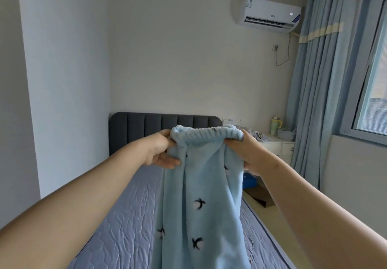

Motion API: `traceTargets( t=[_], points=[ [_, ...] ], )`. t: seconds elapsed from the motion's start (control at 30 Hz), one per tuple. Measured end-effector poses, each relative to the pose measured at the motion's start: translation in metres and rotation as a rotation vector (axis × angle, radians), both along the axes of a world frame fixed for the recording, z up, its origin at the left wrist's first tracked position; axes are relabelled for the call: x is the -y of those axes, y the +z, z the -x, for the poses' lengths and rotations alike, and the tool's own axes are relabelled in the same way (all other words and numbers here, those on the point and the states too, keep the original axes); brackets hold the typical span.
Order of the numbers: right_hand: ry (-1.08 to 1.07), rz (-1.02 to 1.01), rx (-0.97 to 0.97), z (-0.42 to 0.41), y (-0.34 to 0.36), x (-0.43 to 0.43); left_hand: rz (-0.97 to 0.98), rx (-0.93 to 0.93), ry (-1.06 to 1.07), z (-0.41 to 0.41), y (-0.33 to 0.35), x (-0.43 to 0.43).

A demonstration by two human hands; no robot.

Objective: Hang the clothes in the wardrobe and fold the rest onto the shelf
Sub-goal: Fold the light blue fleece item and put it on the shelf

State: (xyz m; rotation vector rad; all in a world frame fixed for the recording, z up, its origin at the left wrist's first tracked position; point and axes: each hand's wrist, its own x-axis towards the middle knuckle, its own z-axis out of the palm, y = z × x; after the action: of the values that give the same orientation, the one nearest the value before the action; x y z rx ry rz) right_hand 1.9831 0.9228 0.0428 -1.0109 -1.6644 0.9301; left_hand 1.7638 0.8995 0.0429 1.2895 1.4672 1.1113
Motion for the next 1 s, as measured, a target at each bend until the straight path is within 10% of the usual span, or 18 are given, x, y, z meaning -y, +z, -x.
traceTargets(
  t=[0.27, 0.57, 0.77, 1.0],
  points=[
    [0.492, 0.335, -0.363, -0.055, 0.020, 0.020, -0.165, 0.574, -0.387, -0.028, 0.017, -0.009],
    [-0.087, 0.464, -0.018, -0.146, -0.018, -0.005, 0.055, -0.314, -0.299, -0.096, 0.000, -0.062],
    [-0.625, 0.251, 0.456, -0.183, -0.062, -0.049, 0.120, -0.184, -0.234, -0.172, -0.043, -0.104],
    [-0.718, -0.030, -0.242, -0.232, 0.010, -0.067, -0.479, -0.147, -0.332, -0.226, 0.029, -0.148]
  ],
)
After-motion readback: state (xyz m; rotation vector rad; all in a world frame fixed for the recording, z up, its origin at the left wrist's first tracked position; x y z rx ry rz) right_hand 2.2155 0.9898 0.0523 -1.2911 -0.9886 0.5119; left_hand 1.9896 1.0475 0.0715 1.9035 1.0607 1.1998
